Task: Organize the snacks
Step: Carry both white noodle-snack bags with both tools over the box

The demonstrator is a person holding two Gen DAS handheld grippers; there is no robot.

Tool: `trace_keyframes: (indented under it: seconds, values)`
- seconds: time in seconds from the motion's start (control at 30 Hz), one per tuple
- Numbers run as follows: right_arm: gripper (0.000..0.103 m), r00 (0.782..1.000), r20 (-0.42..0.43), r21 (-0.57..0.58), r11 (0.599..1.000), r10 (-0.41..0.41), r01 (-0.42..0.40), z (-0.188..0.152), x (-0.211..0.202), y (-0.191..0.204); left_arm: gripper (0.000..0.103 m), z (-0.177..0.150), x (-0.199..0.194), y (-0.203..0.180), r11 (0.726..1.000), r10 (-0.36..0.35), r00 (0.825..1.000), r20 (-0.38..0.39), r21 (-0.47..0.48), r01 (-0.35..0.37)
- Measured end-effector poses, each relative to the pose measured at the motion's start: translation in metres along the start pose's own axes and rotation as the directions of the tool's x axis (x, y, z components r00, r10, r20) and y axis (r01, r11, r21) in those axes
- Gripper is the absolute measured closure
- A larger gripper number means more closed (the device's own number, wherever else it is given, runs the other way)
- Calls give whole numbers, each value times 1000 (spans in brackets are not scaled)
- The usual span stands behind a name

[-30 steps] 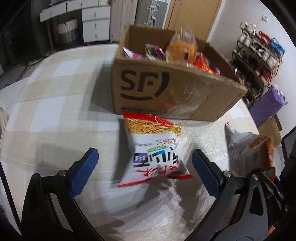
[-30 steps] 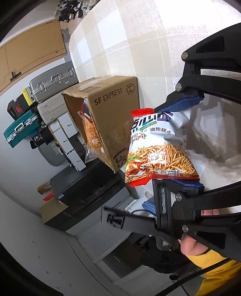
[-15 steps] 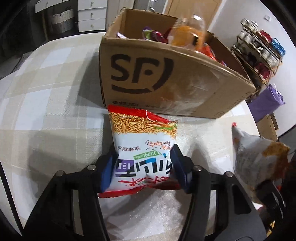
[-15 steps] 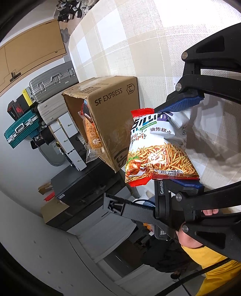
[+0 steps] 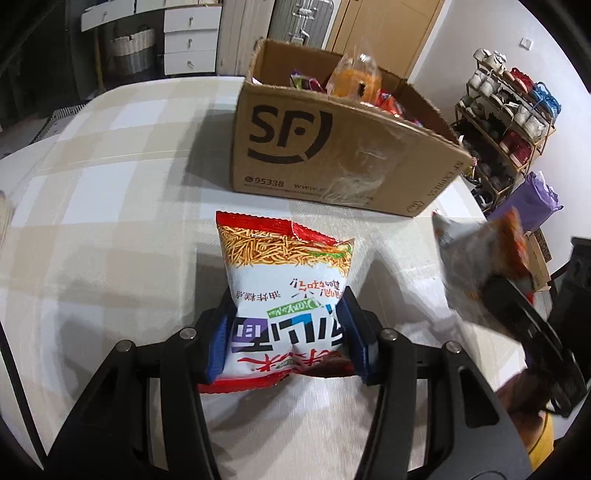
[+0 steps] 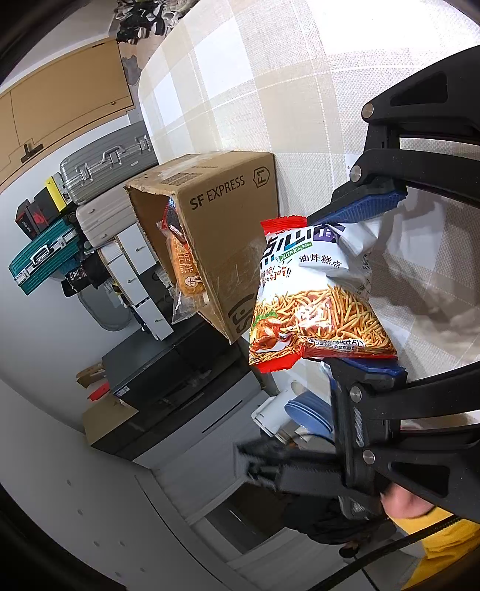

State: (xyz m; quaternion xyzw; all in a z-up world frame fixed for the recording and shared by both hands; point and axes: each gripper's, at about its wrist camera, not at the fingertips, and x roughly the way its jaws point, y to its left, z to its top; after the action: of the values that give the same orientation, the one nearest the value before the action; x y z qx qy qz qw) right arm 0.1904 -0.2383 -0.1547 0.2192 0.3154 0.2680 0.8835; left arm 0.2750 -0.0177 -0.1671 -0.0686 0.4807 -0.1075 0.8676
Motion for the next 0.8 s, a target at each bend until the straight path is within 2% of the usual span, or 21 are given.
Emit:
trace_keyframes:
  seconds: [0.23, 0.53, 0.8]
  values:
    - [42, 999, 16, -18, 999, -32, 33, 0, -10, 12, 53, -36, -51, -2, 1000, -13, 998, 62, -9, 13]
    - [42, 996, 85, -76, 997, 12, -6, 5, -75, 69, 53, -67, -124, -20, 998, -63, 986, 156, 24, 60]
    - [42, 996, 87, -106, 994, -28, 37, -1, -117, 104, 53, -96, -185, -37, 993, -112, 965, 237, 73, 98]
